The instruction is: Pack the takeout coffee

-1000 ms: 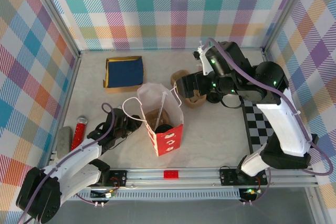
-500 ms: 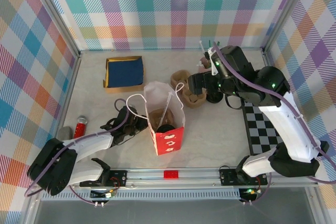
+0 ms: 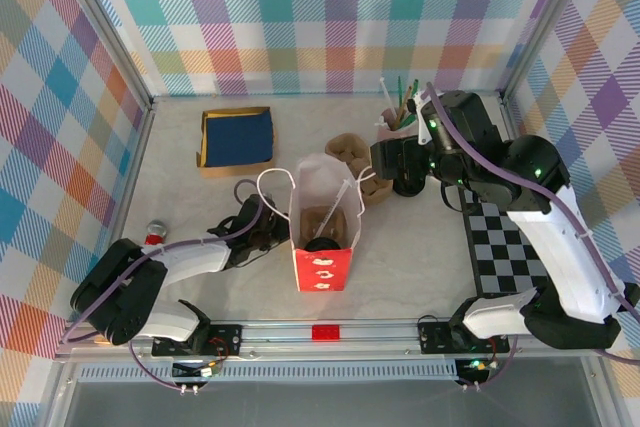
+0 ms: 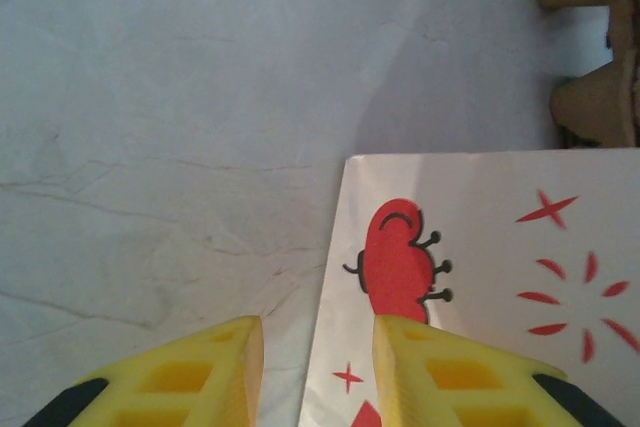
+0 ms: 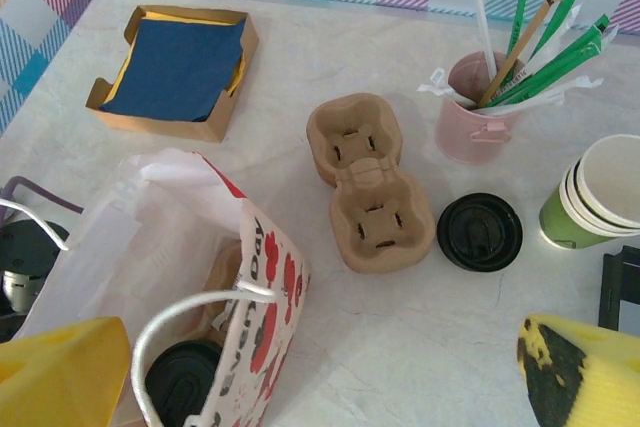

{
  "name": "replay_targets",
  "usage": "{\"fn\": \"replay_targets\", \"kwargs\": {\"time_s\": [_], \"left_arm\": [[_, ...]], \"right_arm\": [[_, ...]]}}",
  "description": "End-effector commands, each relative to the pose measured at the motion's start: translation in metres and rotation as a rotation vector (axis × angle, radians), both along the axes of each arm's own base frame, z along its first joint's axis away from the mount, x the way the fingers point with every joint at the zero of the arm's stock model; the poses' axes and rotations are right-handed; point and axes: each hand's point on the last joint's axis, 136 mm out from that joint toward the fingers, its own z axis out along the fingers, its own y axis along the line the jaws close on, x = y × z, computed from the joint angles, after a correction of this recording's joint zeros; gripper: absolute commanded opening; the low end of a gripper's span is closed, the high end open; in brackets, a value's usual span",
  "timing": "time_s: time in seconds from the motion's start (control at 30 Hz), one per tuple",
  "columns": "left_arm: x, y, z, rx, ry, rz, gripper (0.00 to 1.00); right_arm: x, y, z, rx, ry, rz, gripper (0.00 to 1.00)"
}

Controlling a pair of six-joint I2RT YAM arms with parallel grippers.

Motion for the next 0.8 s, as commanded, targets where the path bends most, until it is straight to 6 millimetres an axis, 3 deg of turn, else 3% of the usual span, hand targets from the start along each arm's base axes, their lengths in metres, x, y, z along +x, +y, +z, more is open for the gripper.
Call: {"fn": "replay_targets", "kwargs": {"time_s": [0.0, 0.43, 0.77], "left_arm": [[0.015, 0.000, 0.030, 0.030, -0.075, 0.005, 0.35], [0.053, 0.069, 0.092, 0.163, -0.117, 0.103, 0.42], [0.110, 0.092, 0.153, 0.244, -0.174, 0.113, 0.48]], "right_arm": [[-0.002, 0.000, 0.005, 0.014, -0.015, 0.015, 0.99], [-0.004, -0.019, 0.000, -0.040, -0.045, -0.010, 0.99], [0.006, -0.034, -0.024, -0.054, 0.022, -0.064, 0.99]]}}
